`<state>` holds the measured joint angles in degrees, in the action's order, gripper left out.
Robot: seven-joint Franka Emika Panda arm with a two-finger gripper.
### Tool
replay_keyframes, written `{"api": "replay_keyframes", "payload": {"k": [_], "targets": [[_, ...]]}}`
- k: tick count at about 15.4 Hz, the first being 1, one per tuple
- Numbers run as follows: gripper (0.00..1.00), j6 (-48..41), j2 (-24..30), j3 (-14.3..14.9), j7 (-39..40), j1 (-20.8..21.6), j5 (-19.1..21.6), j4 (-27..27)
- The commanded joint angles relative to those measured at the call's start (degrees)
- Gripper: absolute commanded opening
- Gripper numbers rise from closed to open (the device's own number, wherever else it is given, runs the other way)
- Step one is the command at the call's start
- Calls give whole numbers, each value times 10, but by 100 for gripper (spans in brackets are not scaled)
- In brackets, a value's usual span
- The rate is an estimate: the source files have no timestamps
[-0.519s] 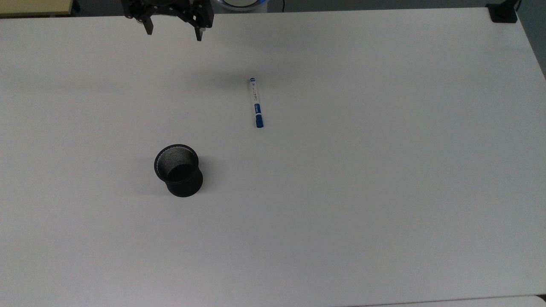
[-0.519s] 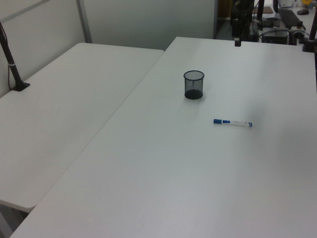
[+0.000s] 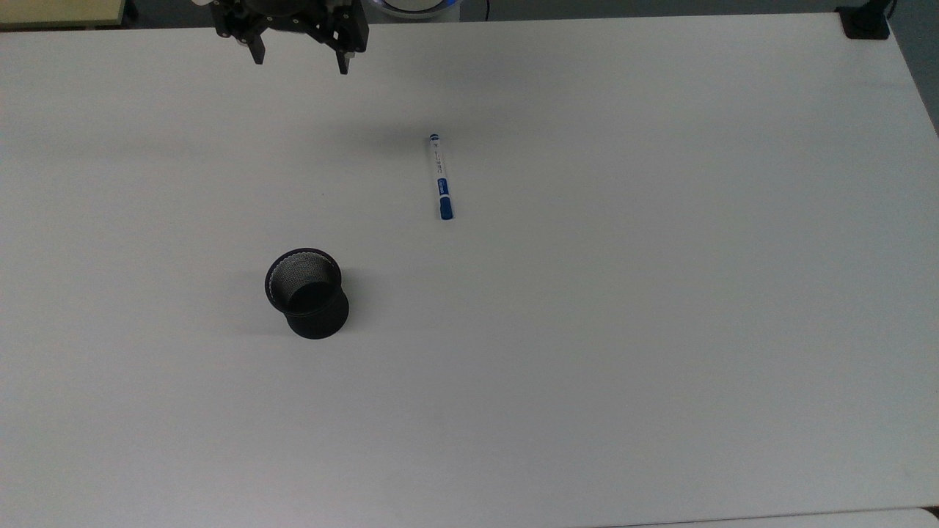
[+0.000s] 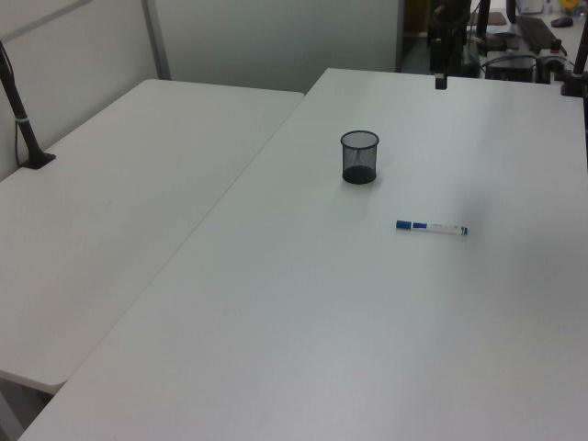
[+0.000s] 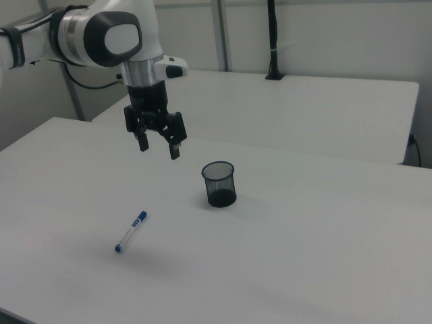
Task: Insert the marker
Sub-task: 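Move the open gripper down over the white blue-capped marker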
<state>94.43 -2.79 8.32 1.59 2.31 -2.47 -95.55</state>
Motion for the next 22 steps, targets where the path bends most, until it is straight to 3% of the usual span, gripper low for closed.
{"api": "replay_keyframes", "payload": {"k": [1, 7, 10, 15, 22], "targets": [[100, 10, 9, -1, 14, -3, 11, -16], [100, 10, 8, -3, 29, 31, 10, -64], [100, 15, -25, -3, 24, 59, 10, -68], [98, 109, -91, -3, -33, 97, 10, -77], [93, 162, -157, -11, -69, 119, 8, -77]]}}
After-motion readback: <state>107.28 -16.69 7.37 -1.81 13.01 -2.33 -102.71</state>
